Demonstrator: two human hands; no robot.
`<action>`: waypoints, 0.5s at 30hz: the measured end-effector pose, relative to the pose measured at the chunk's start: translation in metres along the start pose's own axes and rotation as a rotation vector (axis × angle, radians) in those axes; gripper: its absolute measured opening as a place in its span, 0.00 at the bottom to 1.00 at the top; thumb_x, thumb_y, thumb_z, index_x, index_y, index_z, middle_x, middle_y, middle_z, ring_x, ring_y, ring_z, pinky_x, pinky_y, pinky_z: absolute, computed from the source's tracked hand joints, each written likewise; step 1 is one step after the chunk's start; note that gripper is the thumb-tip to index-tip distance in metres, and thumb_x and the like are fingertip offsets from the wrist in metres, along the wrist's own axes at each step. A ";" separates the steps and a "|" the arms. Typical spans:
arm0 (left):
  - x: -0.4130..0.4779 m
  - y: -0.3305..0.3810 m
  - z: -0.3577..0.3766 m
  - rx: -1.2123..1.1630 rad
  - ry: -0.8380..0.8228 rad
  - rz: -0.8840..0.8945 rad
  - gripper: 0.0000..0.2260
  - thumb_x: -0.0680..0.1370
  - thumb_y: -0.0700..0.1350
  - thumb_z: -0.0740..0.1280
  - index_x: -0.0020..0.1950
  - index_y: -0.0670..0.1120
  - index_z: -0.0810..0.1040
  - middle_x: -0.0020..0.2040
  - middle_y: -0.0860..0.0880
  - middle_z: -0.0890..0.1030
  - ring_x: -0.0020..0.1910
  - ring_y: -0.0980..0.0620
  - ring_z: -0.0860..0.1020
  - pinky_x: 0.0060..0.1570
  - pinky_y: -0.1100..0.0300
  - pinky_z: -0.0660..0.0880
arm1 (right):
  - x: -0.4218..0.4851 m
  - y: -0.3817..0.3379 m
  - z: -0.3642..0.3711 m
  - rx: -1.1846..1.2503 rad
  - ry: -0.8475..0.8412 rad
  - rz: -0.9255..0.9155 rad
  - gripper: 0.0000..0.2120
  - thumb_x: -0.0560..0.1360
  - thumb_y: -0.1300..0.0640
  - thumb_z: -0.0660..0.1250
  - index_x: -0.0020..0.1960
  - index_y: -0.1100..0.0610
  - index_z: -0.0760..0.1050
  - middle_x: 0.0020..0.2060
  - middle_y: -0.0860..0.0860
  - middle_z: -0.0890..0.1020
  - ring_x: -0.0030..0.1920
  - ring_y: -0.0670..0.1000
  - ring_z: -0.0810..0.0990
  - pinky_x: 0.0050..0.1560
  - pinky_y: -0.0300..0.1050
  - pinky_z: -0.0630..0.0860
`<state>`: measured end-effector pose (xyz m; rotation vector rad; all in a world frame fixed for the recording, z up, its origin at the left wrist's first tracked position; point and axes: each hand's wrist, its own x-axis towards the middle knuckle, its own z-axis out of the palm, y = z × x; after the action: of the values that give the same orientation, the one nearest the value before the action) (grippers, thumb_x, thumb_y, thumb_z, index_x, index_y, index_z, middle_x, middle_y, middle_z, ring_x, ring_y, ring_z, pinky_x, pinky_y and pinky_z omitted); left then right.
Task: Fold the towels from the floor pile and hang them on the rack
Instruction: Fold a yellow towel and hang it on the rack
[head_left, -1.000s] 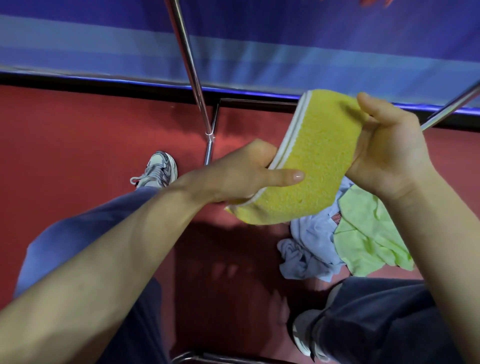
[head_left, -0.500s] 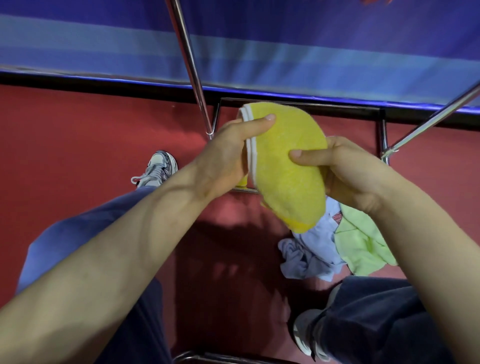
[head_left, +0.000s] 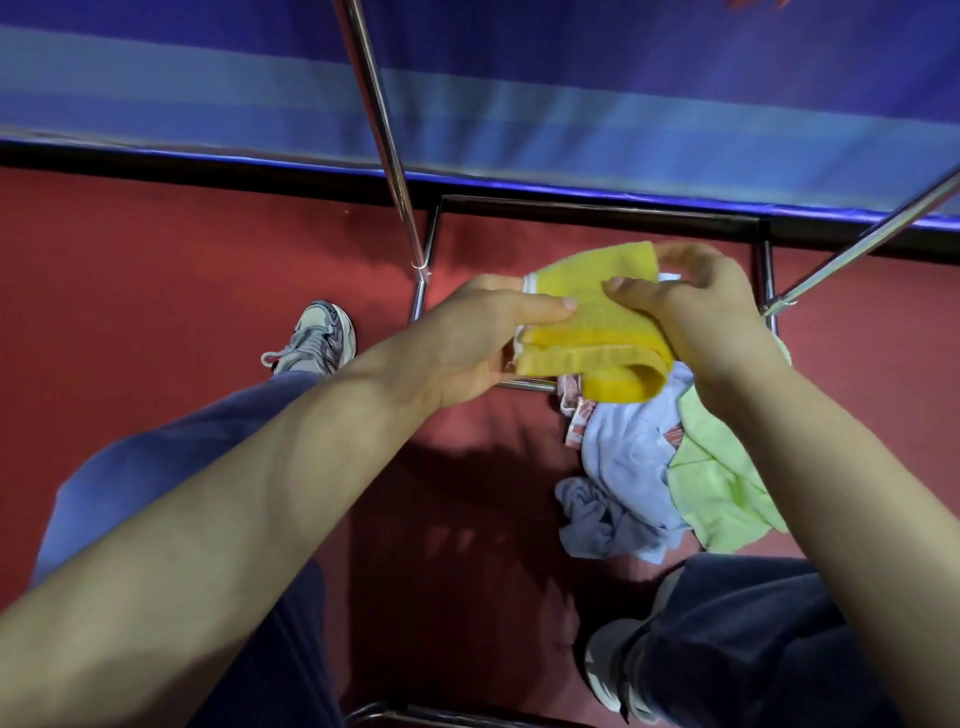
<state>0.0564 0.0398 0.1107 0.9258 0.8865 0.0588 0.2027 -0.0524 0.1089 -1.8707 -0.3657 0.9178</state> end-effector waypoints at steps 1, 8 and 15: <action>0.002 0.000 -0.001 -0.029 0.027 -0.002 0.11 0.80 0.35 0.66 0.61 0.35 0.79 0.57 0.38 0.84 0.55 0.42 0.84 0.57 0.50 0.81 | -0.002 -0.001 0.002 -0.027 0.016 -0.053 0.21 0.72 0.61 0.76 0.62 0.56 0.75 0.42 0.56 0.80 0.38 0.51 0.79 0.41 0.45 0.77; 0.006 0.000 -0.003 -0.153 0.160 -0.021 0.07 0.82 0.37 0.64 0.48 0.43 0.81 0.35 0.49 0.84 0.32 0.56 0.83 0.32 0.65 0.80 | -0.022 -0.014 0.000 0.078 -0.407 -0.017 0.19 0.70 0.58 0.75 0.59 0.60 0.77 0.39 0.53 0.84 0.35 0.52 0.83 0.40 0.50 0.81; 0.007 -0.002 -0.002 -0.195 0.255 -0.024 0.04 0.80 0.37 0.67 0.46 0.42 0.80 0.30 0.50 0.81 0.26 0.57 0.79 0.27 0.67 0.75 | -0.015 -0.001 0.011 -0.080 -0.236 -0.295 0.22 0.69 0.75 0.69 0.59 0.59 0.78 0.41 0.49 0.82 0.39 0.42 0.79 0.46 0.40 0.79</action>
<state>0.0593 0.0429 0.1040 0.7346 1.1071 0.2434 0.1849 -0.0541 0.1143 -1.7237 -0.8105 0.9321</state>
